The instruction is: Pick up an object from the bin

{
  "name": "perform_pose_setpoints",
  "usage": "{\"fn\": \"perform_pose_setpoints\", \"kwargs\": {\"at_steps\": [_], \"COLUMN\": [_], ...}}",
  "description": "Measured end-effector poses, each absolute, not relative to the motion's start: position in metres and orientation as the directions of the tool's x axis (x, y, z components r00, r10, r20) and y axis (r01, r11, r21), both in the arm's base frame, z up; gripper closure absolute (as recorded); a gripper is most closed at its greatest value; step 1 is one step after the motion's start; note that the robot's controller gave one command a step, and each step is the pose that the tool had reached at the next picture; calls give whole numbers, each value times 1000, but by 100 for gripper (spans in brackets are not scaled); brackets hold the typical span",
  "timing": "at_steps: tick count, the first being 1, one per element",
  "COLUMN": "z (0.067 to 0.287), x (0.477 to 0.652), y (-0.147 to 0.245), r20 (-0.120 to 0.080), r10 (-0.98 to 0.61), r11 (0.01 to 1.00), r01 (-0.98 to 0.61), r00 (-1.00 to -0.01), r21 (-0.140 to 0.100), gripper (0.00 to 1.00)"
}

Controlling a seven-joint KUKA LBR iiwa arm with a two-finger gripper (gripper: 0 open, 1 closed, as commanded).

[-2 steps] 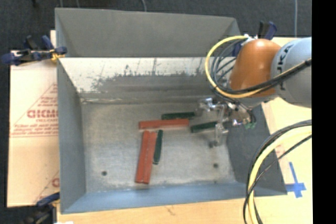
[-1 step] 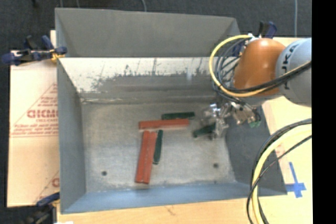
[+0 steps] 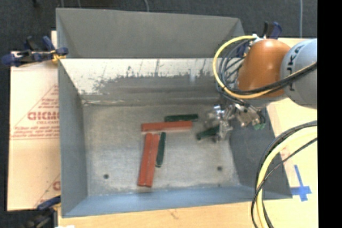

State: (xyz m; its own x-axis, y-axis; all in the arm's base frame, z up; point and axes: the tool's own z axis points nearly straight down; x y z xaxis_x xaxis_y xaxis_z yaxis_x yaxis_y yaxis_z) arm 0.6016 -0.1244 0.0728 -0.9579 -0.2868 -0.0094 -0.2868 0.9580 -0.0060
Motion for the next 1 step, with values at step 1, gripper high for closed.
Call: {"fn": "perform_pose_setpoints", "kwargs": {"at_steps": [1], "z": [76], "x": [600], "y": [-124], "r20": [-4], "r10": [-287], "r11": [958], "r01": [-287], "r00": [-958], "r21": [-3], "gripper": [100]}}
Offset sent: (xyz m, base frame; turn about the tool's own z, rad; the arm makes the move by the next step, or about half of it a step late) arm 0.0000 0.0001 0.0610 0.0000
